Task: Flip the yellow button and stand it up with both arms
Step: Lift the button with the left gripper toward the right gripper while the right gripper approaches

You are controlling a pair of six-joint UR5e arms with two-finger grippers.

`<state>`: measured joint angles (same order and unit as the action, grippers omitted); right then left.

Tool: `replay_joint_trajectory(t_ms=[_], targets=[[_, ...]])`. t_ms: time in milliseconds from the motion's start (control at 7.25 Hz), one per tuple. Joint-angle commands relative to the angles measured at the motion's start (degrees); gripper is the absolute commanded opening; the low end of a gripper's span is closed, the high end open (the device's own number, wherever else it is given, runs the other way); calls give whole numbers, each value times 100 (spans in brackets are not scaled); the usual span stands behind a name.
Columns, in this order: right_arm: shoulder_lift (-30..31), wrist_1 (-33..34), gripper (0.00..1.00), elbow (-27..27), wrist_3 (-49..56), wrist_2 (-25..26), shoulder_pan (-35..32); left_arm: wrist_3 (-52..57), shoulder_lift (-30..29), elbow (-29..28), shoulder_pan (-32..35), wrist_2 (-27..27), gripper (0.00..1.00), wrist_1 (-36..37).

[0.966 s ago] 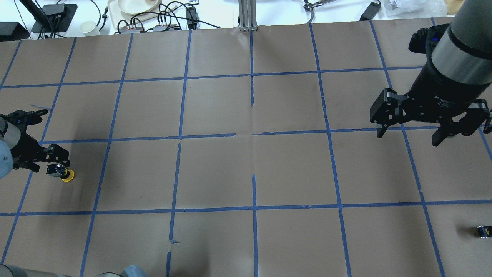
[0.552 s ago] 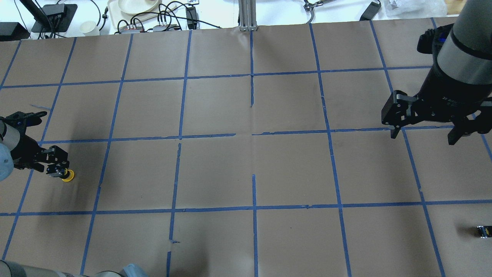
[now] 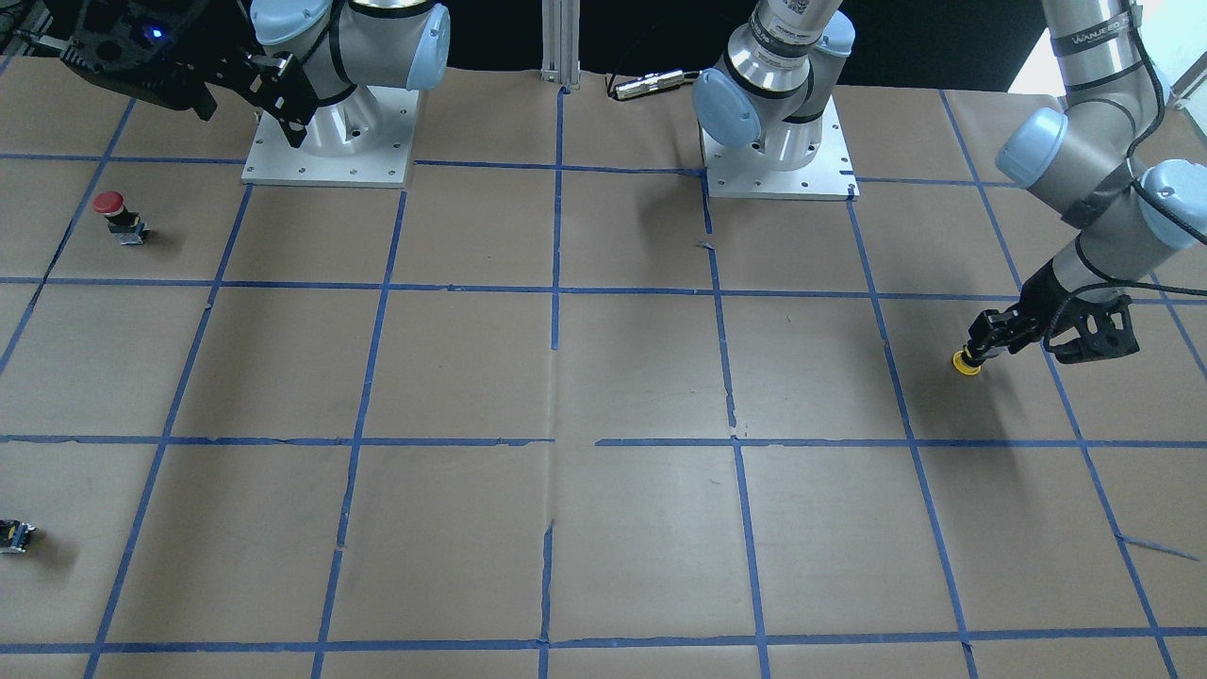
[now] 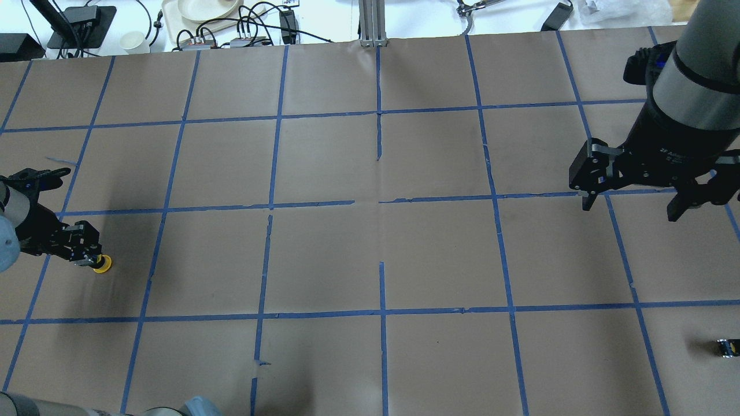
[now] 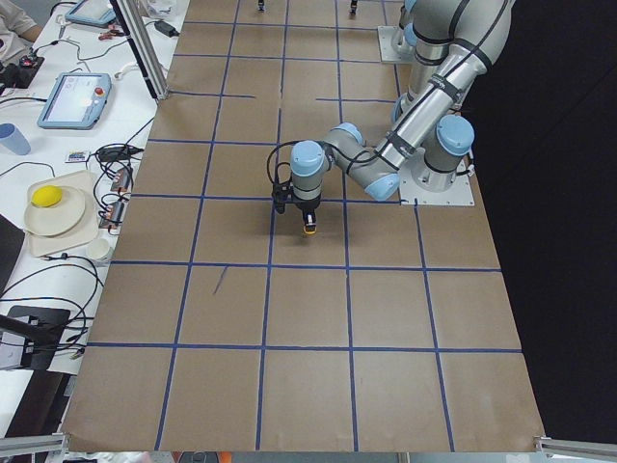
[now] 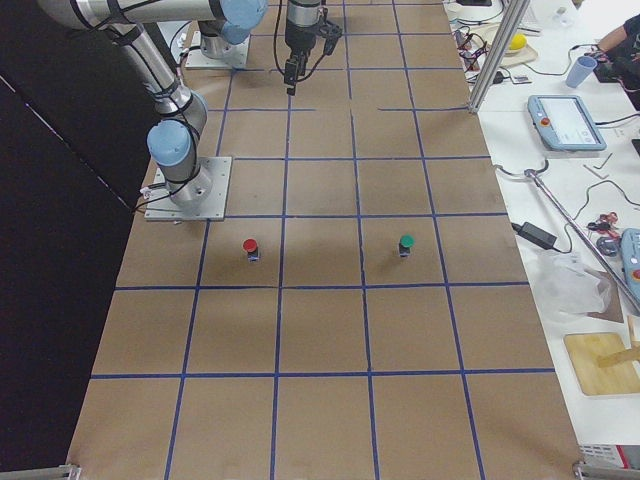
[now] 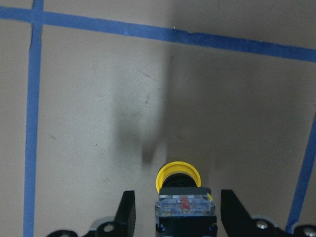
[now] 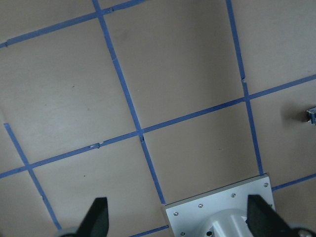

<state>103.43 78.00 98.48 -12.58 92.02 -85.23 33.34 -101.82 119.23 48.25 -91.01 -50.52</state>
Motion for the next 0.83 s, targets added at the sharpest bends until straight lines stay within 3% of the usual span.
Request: replay_joint_trajectory(t_ms=[0, 414, 690], targets=[[-25, 48, 100, 4, -262, -255, -3, 5, 22, -5, -18, 13, 53, -89], [-16, 66, 100, 57, -289, -220, 15, 93, 39, -48, -26, 224, 26, -115], [1, 14, 100, 57, -263, -193, 6, 146, 240, -389, 52, 451, 21, -840]])
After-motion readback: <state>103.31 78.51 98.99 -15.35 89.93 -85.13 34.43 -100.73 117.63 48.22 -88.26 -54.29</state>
